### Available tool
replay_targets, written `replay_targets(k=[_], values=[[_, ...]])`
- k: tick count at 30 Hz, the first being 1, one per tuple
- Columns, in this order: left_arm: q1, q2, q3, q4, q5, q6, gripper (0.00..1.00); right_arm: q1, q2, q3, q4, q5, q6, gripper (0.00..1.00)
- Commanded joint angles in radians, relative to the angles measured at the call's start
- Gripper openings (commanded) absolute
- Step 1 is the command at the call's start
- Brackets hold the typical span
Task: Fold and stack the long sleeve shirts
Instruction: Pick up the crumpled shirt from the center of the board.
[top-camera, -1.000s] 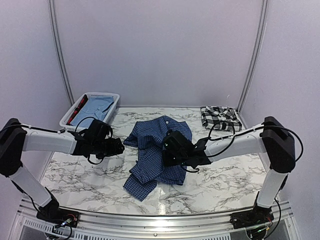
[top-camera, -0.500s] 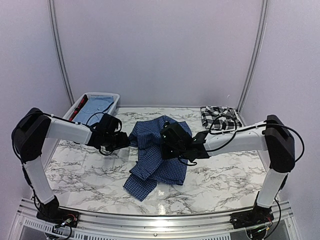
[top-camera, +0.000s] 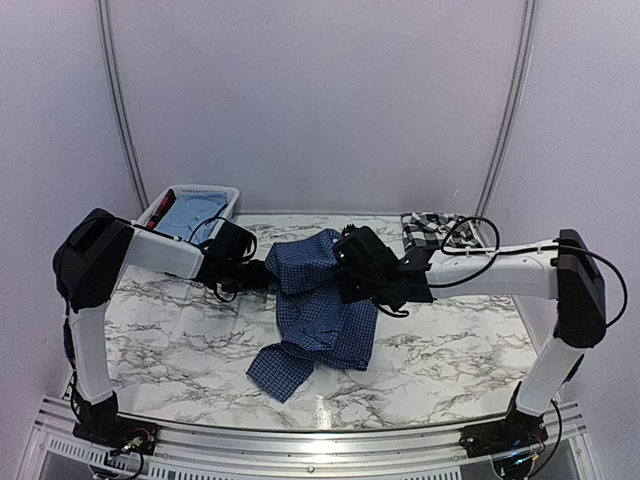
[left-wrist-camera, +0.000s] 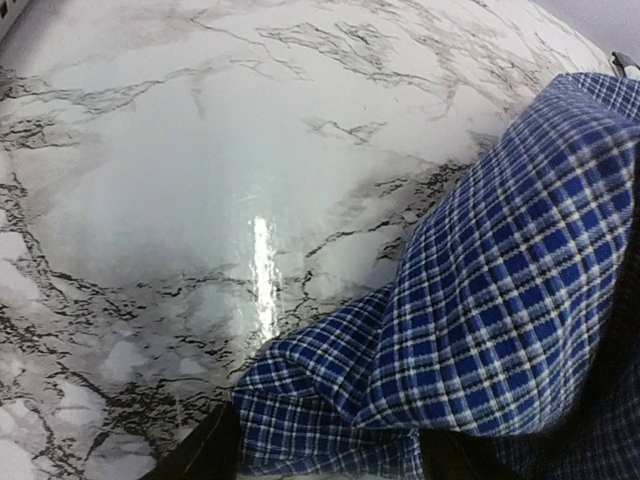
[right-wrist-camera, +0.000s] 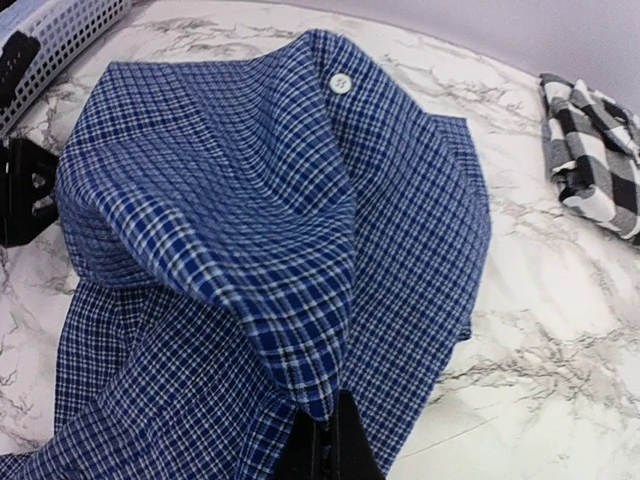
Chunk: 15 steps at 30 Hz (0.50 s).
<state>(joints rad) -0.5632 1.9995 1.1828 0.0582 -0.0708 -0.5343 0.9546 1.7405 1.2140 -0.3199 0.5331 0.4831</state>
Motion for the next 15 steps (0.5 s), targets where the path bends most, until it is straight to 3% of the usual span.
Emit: replay_targets(k=[1, 4, 9, 15], values=[[0.002, 0.045, 0.03, 0.003, 0.054, 0.045, 0.6, -0.034, -0.054, 0.048, -0.042, 0.079, -0.043, 0.0], [0.002, 0.05, 0.022, 0.027, 0.047, 0.024, 0.46, -0.045, -0.069, 0.055, -0.047, 0.098, -0.065, 0.0], [0.0, 0.006, 0.0, 0.059, -0.014, 0.006, 0.0, -0.064, -0.087, 0.09, -0.072, 0.161, -0.109, 0.0], [0.002, -0.286, -0.084, 0.031, -0.215, 0.069, 0.0, -0.074, -0.153, 0.124, -0.11, 0.264, -0.18, 0.0]])
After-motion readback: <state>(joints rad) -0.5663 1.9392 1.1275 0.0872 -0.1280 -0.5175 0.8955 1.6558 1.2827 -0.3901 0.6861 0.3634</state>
